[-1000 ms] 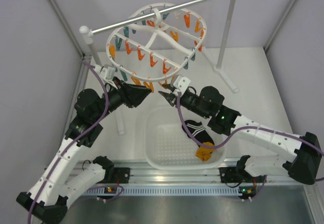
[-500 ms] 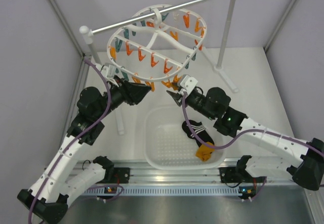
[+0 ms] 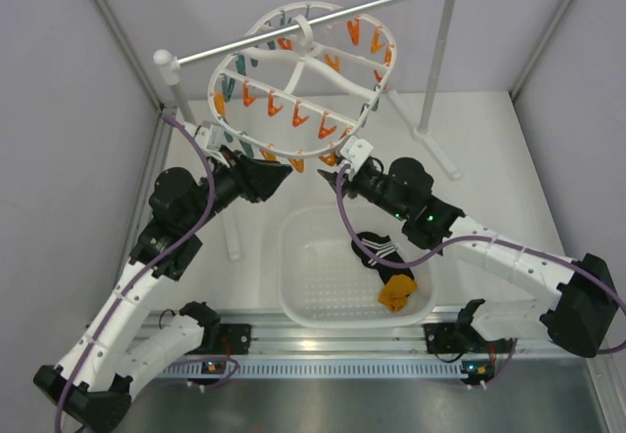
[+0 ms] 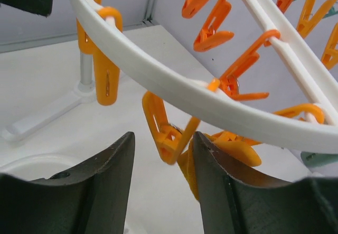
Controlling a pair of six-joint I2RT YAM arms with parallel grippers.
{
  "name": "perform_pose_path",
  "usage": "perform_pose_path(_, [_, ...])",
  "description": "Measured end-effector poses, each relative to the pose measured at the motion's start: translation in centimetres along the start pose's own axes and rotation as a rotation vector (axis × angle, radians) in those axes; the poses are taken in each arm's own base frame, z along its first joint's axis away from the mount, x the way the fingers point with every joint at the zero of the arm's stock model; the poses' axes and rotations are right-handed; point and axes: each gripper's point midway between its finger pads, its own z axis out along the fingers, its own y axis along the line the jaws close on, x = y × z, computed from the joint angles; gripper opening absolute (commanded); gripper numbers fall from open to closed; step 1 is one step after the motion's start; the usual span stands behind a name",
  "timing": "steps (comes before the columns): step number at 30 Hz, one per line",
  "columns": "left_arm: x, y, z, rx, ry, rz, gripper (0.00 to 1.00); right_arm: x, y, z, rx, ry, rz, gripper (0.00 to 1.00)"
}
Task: Clip the socks to the hanger
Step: Open the clamp at the hanger.
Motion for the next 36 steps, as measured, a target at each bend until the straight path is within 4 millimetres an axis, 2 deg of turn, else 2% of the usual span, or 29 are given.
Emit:
perform_pose_path(3, [0.0,0.0,0.0,0.001,0.0,0.0,0.49,-1.0,0.1,0.4,-0.013,-0.036,-0.001,0.44])
perform_pose_path(4, [0.0,0.0,0.0,0.001,0.0,-0.001,0.49,-1.2,0.1,0.5,-0.017,-0.043,-0.002,0.38])
perform_pose_path(8, [0.1,-0.3,-0.1,0.013,0.005,-0.005,0.5,-1.7,0.4,0.7,-0.039,-0.063,-0.003,0.29])
perform_pose_path(13, [0.1,-1.6,-0.8,0.068,0.018,-0.009,0.5,-2.1,1.0,0.7,-0.075,-0.063,0.017,0.11])
perform_pose_path(17, [0.2,-2.9,-1.4,0.13,0.035,-0.003,0.48,-2.4,1.3,0.5,-0.09,-0.044,0.043,0.09])
perform_pose_path(21, [0.6,-4.1,-1.7,0.196,0.067,0.006,0.41,-2.9,1.7,-0.2,-0.104,-0.043,0.065,0.06])
perform_pose_path(27, [1.0,-4.6,-1.2,0.246,0.088,0.041,0.41,-3.8,2.7,-0.8,-0.159,-0.042,0.117,0.0])
perform_pose_path(33, [0.1,-5.5,-0.9,0.309,0.042,0.108,0.4,-4.6,3.3,-1.0,-0.19,0.0,0.181,0.0])
perform_pose_path(36, [0.1,-5.3,-0.4,0.299,0.036,0.11,0.38,-5.2,3.4,-0.5,-0.154,0.027,0.188,0.0])
